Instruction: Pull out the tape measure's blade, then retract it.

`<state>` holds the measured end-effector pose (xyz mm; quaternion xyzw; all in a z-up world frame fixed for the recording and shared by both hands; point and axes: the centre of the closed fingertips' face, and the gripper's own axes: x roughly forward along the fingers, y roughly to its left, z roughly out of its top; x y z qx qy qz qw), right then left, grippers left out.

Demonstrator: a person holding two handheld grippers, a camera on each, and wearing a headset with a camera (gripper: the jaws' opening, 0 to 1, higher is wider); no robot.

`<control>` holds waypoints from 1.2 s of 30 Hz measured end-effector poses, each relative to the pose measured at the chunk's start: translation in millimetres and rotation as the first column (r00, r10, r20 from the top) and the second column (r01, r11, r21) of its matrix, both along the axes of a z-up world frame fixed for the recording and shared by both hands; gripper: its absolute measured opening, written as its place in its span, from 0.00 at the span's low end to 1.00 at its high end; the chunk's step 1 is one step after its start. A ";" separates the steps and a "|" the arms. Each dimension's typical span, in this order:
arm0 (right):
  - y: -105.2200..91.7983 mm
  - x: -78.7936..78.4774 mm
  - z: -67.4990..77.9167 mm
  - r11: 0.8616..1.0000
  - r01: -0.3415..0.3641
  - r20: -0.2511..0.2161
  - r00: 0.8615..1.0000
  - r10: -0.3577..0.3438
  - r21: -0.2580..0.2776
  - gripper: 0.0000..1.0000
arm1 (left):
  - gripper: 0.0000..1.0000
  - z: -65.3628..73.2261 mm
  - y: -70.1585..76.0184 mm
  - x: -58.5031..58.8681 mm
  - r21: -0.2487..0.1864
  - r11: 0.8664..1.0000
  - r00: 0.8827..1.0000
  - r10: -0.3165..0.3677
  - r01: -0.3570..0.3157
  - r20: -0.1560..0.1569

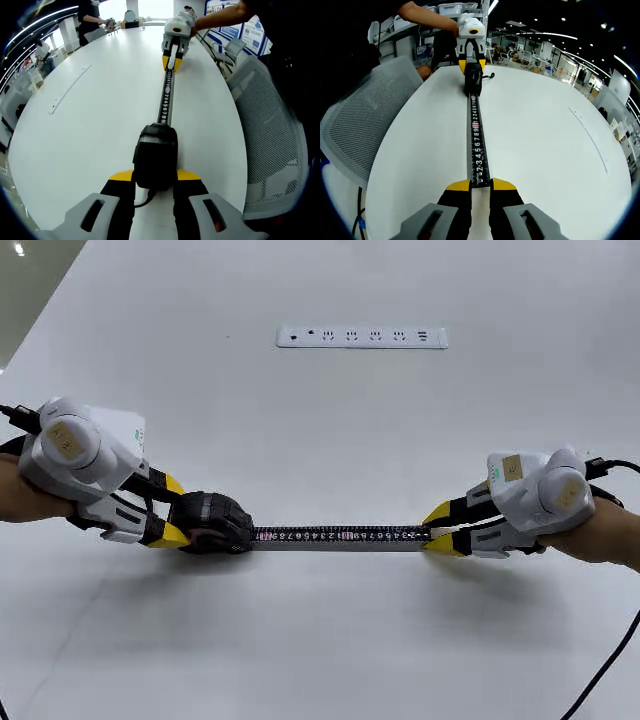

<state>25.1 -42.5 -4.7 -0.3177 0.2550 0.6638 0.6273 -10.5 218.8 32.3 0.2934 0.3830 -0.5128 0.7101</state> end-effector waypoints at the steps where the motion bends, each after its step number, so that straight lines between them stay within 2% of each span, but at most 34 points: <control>1: -1.0 -0.1 -0.1 1.000 0.002 -0.001 1.000 -0.002 -0.002 0.09 | 0.23 0.0 0.0 0.0 0.001 1.000 1.000 0.000 0.000 0.000; 14: -3.3 -1.5 -0.8 1.000 0.005 -0.007 1.000 -0.005 -0.012 0.09 | 0.23 -1.0 0.1 0.3 0.012 1.000 1.000 -0.009 0.009 0.003; 32: -3.6 -1.9 -3.1 0.998 -0.027 -0.015 1.000 0.026 -0.061 0.11 | 0.24 -1.2 -2.5 0.6 0.019 1.000 1.000 -0.024 0.024 0.011; 36: -4.4 -1.3 -3.7 0.998 -0.008 -0.030 1.000 0.006 -0.070 0.12 | 0.24 -1.4 -2.3 1.0 0.021 0.999 1.000 -0.024 0.024 0.011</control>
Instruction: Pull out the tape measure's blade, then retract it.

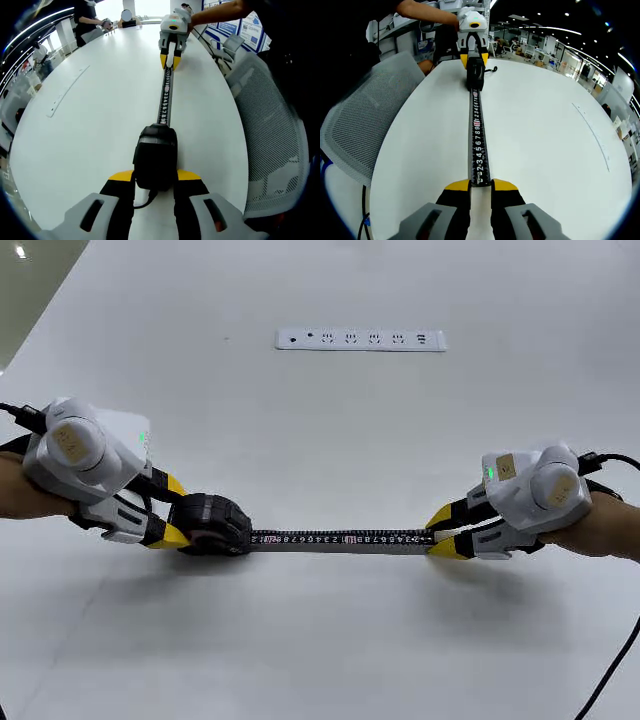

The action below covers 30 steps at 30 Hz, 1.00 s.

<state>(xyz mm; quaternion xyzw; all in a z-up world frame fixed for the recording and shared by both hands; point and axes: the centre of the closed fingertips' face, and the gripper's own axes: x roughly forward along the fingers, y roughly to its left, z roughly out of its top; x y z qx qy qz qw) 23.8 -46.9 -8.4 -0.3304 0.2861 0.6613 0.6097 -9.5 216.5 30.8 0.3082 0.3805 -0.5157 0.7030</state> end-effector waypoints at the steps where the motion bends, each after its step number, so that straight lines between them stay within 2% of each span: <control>1: -0.3 0.7 0.1 1.000 0.000 0.004 1.000 0.000 -0.002 0.12 | 0.24 0.0 -0.1 0.1 0.001 1.000 1.000 0.000 0.000 -0.001; 10: 0.7 3.5 3.8 1.000 0.013 0.011 1.000 -0.013 -0.004 0.15 | 0.25 0.7 -0.7 0.1 0.006 1.000 1.000 -0.005 0.005 -0.005; 15: -4.1 3.1 5.9 1.000 0.014 0.022 1.000 -0.014 -0.020 0.18 | 0.26 6.1 -0.2 1.0 -0.010 1.000 1.000 0.023 -0.023 -0.008; 20: -7.9 1.0 8.3 1.000 0.004 0.033 0.999 -0.003 -0.030 0.20 | 0.35 8.0 0.7 0.9 -0.006 0.999 0.999 0.037 -0.037 -0.011; 30: -15.2 -2.1 14.9 0.998 0.048 0.045 0.998 -0.046 -0.035 0.28 | 0.44 13.2 5.0 -6.6 -0.010 0.997 0.997 0.073 -0.073 -0.011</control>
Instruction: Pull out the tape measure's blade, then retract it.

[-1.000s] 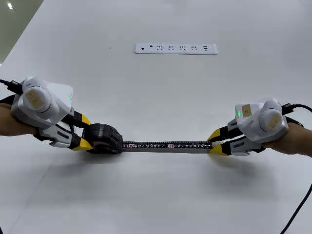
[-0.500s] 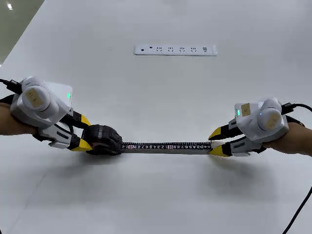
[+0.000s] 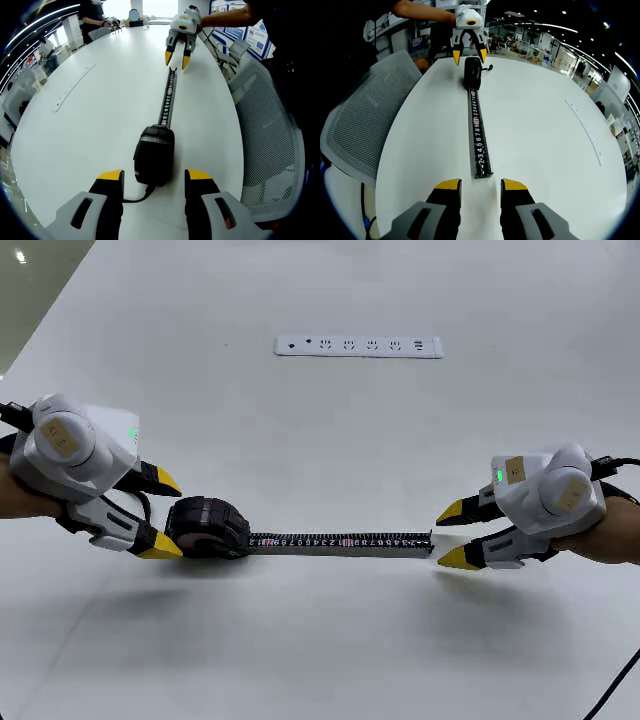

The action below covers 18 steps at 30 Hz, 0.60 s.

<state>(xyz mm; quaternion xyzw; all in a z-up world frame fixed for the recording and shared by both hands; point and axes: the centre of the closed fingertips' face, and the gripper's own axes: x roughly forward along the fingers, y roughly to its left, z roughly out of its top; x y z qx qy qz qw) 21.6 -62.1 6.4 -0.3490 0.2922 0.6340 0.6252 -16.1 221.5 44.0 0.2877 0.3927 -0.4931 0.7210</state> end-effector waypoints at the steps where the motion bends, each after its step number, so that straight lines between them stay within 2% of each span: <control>1: -0.5 -0.4 0.5 1.000 0.002 0.002 1.000 -0.002 0.000 0.30 | 0.45 0.4 0.6 -0.9 -0.002 1.000 1.000 0.006 -0.006 0.000; 5: -3.5 -3.0 2.6 0.999 0.046 -0.013 0.999 -0.046 0.003 0.33 | 0.48 0.9 4.8 -6.6 -0.008 0.999 0.999 0.042 -0.042 -0.005; 8: -5.2 -5.2 4.1 0.999 0.051 -0.005 0.999 -0.051 0.005 0.34 | 0.50 2.2 6.4 -10.0 -0.024 0.997 0.998 0.070 -0.070 -0.006; 11: -8.0 -7.5 5.0 0.997 0.077 -0.006 0.997 -0.077 0.004 0.36 | 0.51 3.2 8.8 -13.4 -0.042 0.993 0.994 0.108 -0.108 0.002; 18: -10.7 -17.5 7.7 0.993 0.115 -0.014 0.993 -0.115 0.020 0.40 | 0.55 3.2 8.7 -23.7 -0.070 0.984 0.986 0.166 -0.166 -0.008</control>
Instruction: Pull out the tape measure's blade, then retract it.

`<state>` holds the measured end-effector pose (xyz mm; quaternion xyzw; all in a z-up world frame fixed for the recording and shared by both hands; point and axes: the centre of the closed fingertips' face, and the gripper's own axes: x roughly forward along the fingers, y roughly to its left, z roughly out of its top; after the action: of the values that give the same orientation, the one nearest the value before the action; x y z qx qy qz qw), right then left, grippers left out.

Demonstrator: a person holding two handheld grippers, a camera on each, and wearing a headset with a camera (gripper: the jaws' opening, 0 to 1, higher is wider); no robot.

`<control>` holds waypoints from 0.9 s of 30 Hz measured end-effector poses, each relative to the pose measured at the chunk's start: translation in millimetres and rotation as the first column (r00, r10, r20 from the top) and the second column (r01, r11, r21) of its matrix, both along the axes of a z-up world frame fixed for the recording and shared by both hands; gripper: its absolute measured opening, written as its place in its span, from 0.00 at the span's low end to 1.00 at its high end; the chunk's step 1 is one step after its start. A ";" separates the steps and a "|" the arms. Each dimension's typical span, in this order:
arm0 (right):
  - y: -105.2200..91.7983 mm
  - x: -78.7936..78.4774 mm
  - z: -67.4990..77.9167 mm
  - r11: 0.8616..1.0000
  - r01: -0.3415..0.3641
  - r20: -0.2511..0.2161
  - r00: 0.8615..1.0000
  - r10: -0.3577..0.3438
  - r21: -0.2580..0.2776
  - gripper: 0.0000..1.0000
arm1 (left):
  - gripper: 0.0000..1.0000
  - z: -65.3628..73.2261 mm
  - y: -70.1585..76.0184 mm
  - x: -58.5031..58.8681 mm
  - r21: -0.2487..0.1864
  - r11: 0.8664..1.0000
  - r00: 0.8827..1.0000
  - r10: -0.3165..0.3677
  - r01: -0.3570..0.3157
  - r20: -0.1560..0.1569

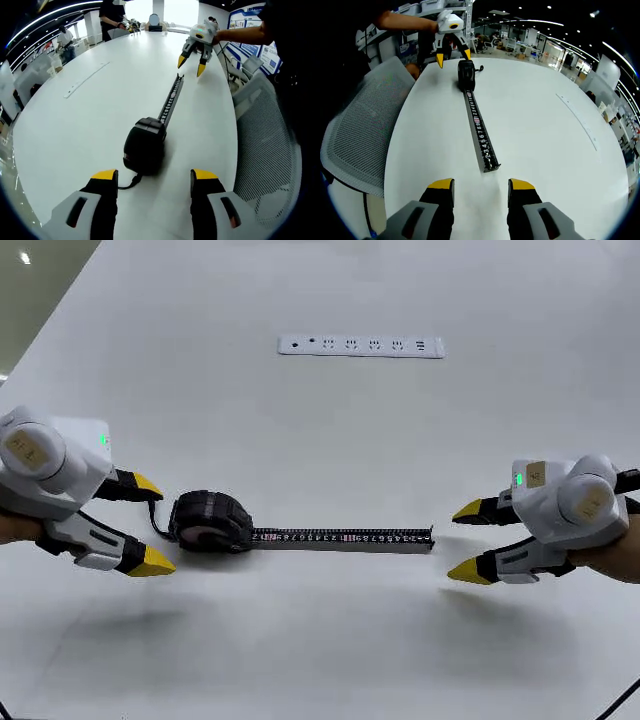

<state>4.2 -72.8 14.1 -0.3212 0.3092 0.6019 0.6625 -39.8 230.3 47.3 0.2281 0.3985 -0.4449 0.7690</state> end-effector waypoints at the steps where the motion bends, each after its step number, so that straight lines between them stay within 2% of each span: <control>1: 0.2 -1.4 0.6 1.000 0.005 -0.001 1.000 -0.005 0.005 0.41 | 0.56 0.1 -0.3 -0.7 -0.003 1.000 1.000 0.008 -0.008 0.001; 12: -2.1 -15.4 8.3 0.992 0.103 -0.008 0.995 -0.103 0.069 0.49 | 0.62 8.8 -12.4 -9.4 -0.081 0.992 0.995 0.095 -0.092 0.039; 20: -3.3 -21.3 12.8 0.978 0.180 -0.013 0.984 -0.180 0.107 0.53 | 0.67 12.0 -16.9 -18.3 -0.130 0.976 0.982 0.182 -0.174 0.052; 22: -2.2 -23.4 15.0 0.973 0.199 -0.015 0.980 -0.199 0.119 0.55 | 0.68 13.1 -17.4 -20.4 -0.145 0.969 0.976 0.209 -0.200 0.053; 24: -2.3 -23.8 16.1 0.966 0.224 -0.013 0.974 -0.224 0.126 0.56 | 0.70 15.7 -18.3 -22.0 -0.172 0.955 0.965 0.255 -0.242 0.058; 27: -1.4 -26.9 17.6 0.959 0.248 -0.023 0.969 -0.247 0.137 0.58 | 0.71 18.3 -21.0 -27.8 -0.193 0.944 0.957 0.283 -0.266 0.064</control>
<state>-22.7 -74.2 31.8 -0.2314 0.3062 0.5353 0.7524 -67.6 209.3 65.5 0.1190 0.3484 -0.3572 0.8584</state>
